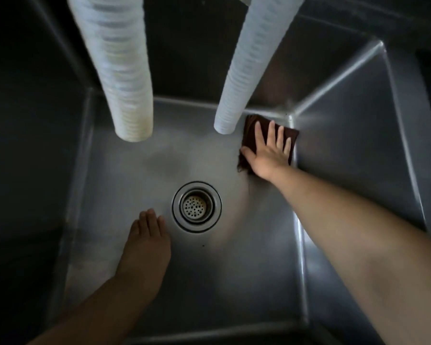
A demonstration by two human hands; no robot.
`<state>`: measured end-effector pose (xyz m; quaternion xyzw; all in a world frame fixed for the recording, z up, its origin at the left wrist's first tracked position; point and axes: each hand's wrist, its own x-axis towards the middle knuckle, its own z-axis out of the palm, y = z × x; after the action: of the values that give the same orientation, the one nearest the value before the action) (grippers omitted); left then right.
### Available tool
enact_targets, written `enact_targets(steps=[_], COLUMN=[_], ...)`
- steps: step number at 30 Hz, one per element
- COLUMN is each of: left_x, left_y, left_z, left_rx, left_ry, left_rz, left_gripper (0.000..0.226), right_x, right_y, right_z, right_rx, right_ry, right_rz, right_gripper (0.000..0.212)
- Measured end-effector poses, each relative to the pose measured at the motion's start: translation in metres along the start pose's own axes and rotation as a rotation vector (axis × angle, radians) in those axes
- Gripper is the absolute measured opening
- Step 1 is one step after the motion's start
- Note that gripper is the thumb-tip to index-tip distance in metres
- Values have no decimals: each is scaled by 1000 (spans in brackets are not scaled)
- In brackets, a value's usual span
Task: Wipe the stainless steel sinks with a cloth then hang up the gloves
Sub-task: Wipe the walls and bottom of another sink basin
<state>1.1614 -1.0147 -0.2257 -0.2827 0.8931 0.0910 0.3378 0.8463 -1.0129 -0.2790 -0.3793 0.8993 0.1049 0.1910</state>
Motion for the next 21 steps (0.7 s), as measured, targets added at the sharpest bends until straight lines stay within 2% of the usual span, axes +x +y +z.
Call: enact_targets(steps=[1, 2, 4, 5, 8, 10, 21], left_x=[-1, -2, 9, 11, 9, 9, 3], left_y=[2, 1, 1, 1, 1, 1, -4], left_z=[-1, -2, 20, 20, 16, 15, 16], left_rx=[18, 36, -2, 5, 109, 99, 45], left_ry=[62, 14, 85, 0, -24, -8, -56], left_rz=[37, 47, -34, -69, -47, -54, -51], left_gripper=[49, 49, 55, 61, 67, 70, 86], right_x=[10, 18, 27, 28, 27, 23, -77], right_y=[-1, 0, 3, 5, 6, 5, 41], right_z=[-5, -9, -12, -11, -9, -6, 29], right_rx=[-4, -13, -45, -56, -17, 28, -151], right_ry=[13, 21, 34, 47, 103, 125, -68], right_rz=[0, -1, -13, -20, -17, 3, -122], right_gripper=[76, 76, 75, 73, 67, 64, 73])
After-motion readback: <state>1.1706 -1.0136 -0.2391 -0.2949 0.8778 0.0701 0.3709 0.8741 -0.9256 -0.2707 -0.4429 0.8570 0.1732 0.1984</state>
